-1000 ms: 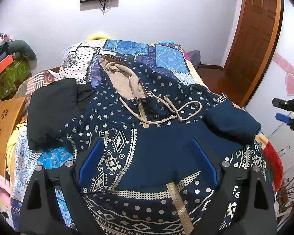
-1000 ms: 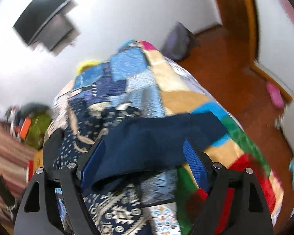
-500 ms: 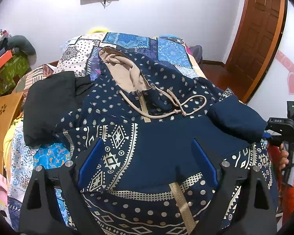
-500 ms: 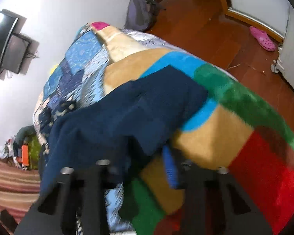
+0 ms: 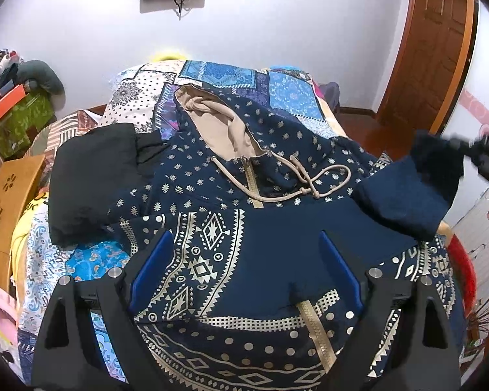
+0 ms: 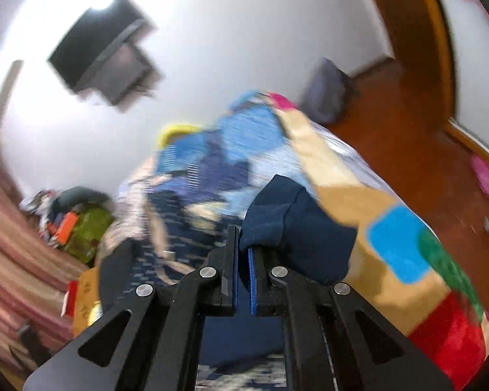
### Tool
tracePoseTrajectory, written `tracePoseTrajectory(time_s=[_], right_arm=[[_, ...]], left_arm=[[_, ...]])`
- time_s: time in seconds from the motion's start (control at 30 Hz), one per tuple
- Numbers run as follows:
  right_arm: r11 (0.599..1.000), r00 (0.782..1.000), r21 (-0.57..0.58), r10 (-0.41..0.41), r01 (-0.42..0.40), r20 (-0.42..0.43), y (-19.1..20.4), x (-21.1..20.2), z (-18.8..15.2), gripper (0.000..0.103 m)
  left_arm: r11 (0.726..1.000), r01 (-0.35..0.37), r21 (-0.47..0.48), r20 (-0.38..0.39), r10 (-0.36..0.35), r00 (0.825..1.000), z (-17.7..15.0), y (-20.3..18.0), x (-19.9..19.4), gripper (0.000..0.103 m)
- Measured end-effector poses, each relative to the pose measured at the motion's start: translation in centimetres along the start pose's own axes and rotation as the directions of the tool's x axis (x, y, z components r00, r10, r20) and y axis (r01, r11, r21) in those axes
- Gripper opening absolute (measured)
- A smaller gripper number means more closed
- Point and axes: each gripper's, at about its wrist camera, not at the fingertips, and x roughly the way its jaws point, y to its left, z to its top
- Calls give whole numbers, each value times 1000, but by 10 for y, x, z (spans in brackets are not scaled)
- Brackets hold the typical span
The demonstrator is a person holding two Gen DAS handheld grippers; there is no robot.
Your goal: Fold large clothes
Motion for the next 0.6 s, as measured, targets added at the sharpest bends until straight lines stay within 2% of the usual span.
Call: tracePoseTrajectory(time_s=[0.07,0.17,0.33,0.5,0.6], right_arm=[[997,998,-56,59,-58,13,31,-6,2,4],[985,993,-127,120,-120,-12,68,-2,-2,4],[950,968,-216,192,-224,-161,127,32,-41,4],[930,928,-261,167,-261,-333,153,82,-100,4],[921,901,-304,99,-244,-423,157,110,-133,5]], left_arm=[[1000,20,-23,9,-20,1000,1,6,-5,90],[999,8,-43,34,-7,999,1,15,-17,90],[997,-16,-76,55,21,998,-2,41,-36,90],[993,-70,-93,47,75,996,-11,71,-54,90],[989,-100,-107,31,104,994,-22,86,-62,90]])
